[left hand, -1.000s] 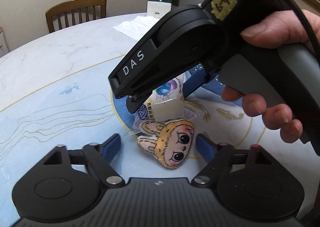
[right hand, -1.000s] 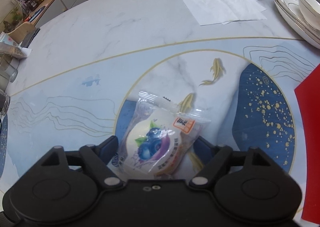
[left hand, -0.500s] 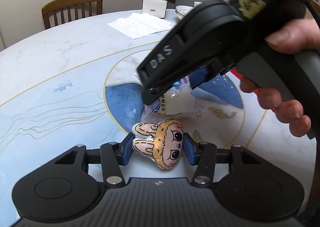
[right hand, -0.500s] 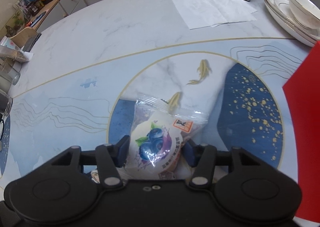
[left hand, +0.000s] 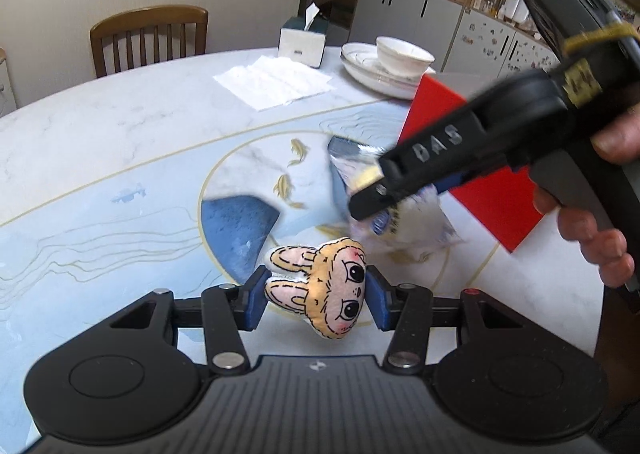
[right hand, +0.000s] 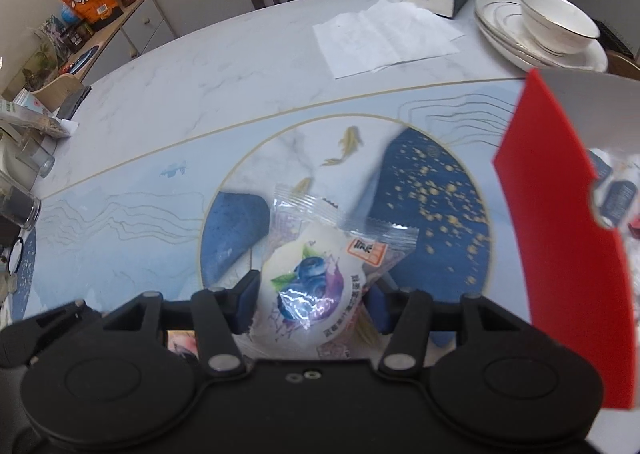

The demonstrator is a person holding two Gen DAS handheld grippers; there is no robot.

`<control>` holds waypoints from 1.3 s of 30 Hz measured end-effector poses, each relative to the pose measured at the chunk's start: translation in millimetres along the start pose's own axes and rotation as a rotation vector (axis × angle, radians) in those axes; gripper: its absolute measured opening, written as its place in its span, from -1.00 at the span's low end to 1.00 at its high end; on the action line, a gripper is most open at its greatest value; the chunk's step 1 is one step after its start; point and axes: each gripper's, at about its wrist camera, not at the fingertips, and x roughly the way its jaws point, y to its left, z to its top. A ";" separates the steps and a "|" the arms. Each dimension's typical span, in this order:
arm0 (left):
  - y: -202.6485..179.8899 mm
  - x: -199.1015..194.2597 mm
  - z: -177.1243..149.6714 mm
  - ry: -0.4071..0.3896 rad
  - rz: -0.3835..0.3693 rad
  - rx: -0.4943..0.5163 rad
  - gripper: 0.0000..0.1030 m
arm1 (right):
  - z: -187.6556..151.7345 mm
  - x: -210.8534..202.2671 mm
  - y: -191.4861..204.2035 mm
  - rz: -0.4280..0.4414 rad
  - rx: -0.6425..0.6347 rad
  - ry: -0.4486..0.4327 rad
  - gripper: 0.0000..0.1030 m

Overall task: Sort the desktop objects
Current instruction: 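Carry the bread bag with the right tool while the left tool carries the doll into the box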

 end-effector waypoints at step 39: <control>-202.5 22.0 78.8 -0.094 -0.035 0.081 -0.05 | -47.7 -157.2 -210.5 0.061 -0.022 -0.090 0.03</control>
